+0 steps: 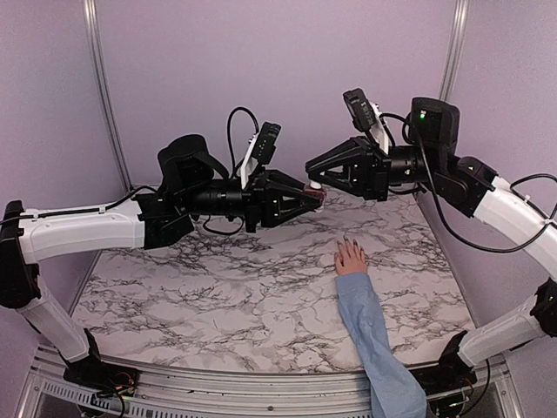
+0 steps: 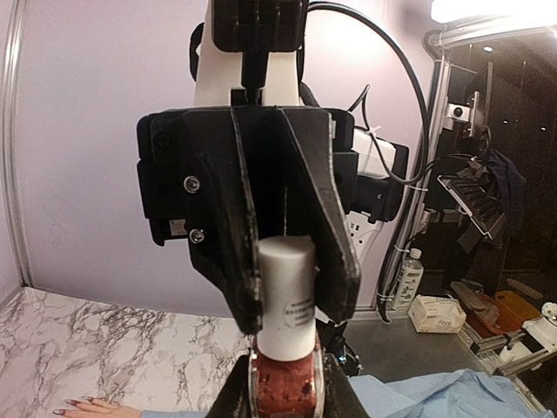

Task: Paint the nails
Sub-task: Screw the nail polish bottle.

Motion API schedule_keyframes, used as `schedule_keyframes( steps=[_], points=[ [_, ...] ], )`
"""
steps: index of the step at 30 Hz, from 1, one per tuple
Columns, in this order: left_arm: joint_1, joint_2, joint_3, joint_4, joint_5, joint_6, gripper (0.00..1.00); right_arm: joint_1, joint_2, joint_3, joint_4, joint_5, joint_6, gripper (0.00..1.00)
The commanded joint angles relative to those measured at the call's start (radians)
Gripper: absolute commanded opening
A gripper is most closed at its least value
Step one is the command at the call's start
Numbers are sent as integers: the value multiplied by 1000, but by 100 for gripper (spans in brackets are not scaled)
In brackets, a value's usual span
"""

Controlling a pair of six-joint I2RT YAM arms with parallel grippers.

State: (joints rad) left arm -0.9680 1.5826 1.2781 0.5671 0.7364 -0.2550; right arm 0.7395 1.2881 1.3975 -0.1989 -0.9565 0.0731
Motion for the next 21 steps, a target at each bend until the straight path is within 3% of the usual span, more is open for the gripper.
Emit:
schedule_keyframes(
  steps=[1, 21],
  points=[
    [6, -8, -4, 40, -177, 37, 0, 17, 15, 23, -42, 82, 23, 0],
    [-29, 34, -13, -16, -709, 138, 0, 34, 80, 47, -87, 536, 127, 0]
  ],
)
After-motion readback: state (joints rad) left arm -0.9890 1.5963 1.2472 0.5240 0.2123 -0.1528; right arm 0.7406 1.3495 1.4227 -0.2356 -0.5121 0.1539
